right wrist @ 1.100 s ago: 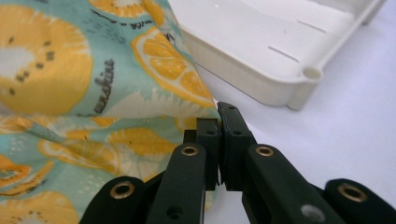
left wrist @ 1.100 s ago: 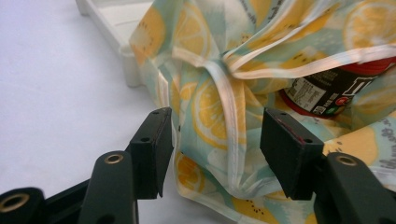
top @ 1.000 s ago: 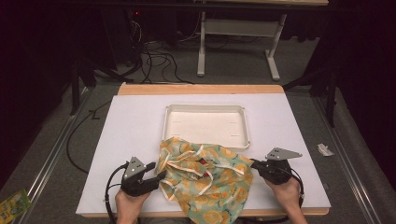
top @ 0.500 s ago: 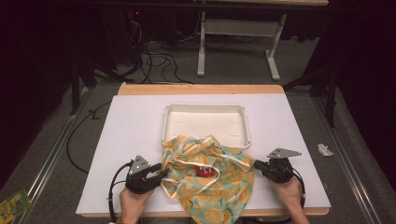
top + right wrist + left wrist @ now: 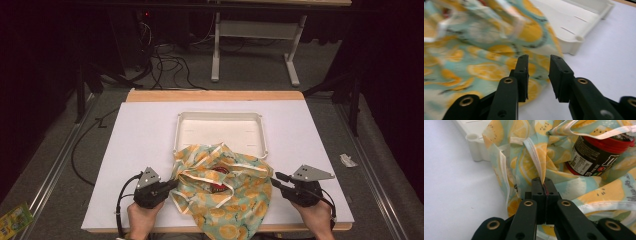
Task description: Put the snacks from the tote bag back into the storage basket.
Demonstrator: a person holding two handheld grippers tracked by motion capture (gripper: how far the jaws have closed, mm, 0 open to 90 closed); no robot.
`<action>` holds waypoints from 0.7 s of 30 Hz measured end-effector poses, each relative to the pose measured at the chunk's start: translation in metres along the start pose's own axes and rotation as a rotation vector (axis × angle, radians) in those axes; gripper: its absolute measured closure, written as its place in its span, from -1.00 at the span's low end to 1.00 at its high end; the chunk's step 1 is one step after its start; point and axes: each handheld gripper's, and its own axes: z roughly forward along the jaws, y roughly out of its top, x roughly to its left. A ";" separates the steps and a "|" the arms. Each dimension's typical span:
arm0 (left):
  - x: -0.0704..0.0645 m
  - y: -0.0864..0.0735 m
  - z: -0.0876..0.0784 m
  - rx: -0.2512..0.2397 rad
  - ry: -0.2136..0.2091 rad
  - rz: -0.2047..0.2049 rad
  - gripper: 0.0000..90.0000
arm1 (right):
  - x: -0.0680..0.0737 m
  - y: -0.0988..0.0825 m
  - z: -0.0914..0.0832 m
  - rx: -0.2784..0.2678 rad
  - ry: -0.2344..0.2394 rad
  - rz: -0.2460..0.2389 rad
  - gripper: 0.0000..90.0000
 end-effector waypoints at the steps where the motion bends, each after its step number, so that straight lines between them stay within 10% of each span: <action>1: 0.000 0.000 0.000 0.000 0.000 0.003 0.99 | 0.004 0.003 -0.001 0.006 0.014 -0.011 0.59; 13: -0.003 0.005 -0.006 -0.021 -0.007 0.020 0.99 | 0.038 0.033 0.007 -0.064 0.094 -0.116 0.45; 21: -0.003 0.005 -0.007 -0.021 -0.006 0.026 0.99 | 0.032 0.048 0.033 0.014 0.051 -0.137 0.11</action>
